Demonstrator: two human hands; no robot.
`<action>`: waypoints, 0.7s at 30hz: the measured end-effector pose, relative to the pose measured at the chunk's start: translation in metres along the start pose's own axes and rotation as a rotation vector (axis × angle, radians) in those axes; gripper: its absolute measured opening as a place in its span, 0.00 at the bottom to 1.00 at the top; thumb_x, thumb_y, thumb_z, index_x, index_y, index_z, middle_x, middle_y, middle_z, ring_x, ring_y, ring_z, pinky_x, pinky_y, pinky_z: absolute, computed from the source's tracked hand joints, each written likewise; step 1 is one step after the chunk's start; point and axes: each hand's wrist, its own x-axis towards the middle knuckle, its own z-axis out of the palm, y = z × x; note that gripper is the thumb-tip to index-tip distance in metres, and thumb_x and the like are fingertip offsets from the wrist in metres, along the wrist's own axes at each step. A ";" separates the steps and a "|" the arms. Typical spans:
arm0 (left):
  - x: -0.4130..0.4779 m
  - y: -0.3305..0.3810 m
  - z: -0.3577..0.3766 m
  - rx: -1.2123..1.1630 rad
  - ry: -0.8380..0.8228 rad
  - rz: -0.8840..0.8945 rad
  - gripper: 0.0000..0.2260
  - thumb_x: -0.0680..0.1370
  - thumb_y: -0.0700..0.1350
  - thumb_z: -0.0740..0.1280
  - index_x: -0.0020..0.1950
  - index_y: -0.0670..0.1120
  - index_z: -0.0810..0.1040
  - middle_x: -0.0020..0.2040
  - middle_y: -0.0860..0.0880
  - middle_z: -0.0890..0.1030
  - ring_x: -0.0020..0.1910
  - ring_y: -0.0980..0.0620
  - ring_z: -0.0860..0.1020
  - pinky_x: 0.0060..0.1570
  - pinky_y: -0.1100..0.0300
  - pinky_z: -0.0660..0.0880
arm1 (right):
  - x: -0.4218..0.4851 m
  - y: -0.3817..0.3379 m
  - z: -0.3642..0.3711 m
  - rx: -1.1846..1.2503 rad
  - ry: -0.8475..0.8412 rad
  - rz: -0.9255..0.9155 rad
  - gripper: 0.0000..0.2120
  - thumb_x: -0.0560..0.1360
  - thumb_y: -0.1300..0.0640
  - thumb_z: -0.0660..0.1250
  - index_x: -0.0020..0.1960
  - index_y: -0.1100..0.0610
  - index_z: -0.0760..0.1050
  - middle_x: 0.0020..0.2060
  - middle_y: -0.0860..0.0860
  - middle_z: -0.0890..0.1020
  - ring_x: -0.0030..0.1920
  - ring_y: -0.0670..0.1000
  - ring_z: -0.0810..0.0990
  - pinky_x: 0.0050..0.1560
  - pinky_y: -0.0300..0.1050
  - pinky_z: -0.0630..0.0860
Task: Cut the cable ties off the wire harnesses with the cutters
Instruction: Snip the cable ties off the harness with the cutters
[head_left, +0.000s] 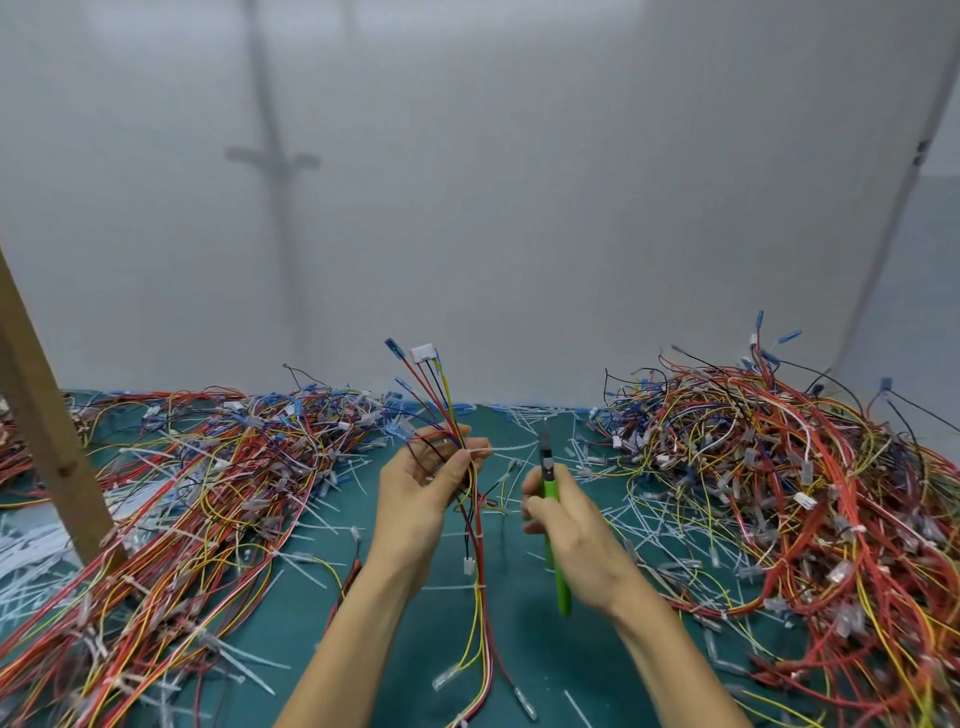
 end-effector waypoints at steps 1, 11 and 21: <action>0.000 0.000 0.000 -0.008 -0.003 0.000 0.08 0.78 0.33 0.65 0.55 0.40 0.77 0.50 0.42 0.85 0.51 0.47 0.83 0.53 0.60 0.80 | 0.001 0.000 0.002 -0.004 -0.050 -0.006 0.08 0.74 0.51 0.58 0.51 0.52 0.71 0.43 0.48 0.77 0.47 0.52 0.76 0.56 0.56 0.74; -0.003 0.004 0.003 -0.084 0.025 -0.009 0.09 0.74 0.39 0.69 0.54 0.40 0.78 0.52 0.39 0.84 0.54 0.44 0.83 0.55 0.58 0.79 | -0.001 0.008 0.006 -0.450 0.067 -0.200 0.20 0.79 0.38 0.57 0.40 0.52 0.71 0.33 0.46 0.75 0.36 0.46 0.72 0.37 0.39 0.66; -0.004 0.004 0.007 -0.002 0.010 -0.041 0.10 0.76 0.34 0.68 0.56 0.39 0.78 0.49 0.40 0.85 0.48 0.49 0.84 0.46 0.61 0.79 | -0.001 0.005 0.008 -0.440 0.151 -0.228 0.21 0.76 0.34 0.49 0.37 0.50 0.66 0.32 0.45 0.72 0.36 0.47 0.71 0.35 0.41 0.63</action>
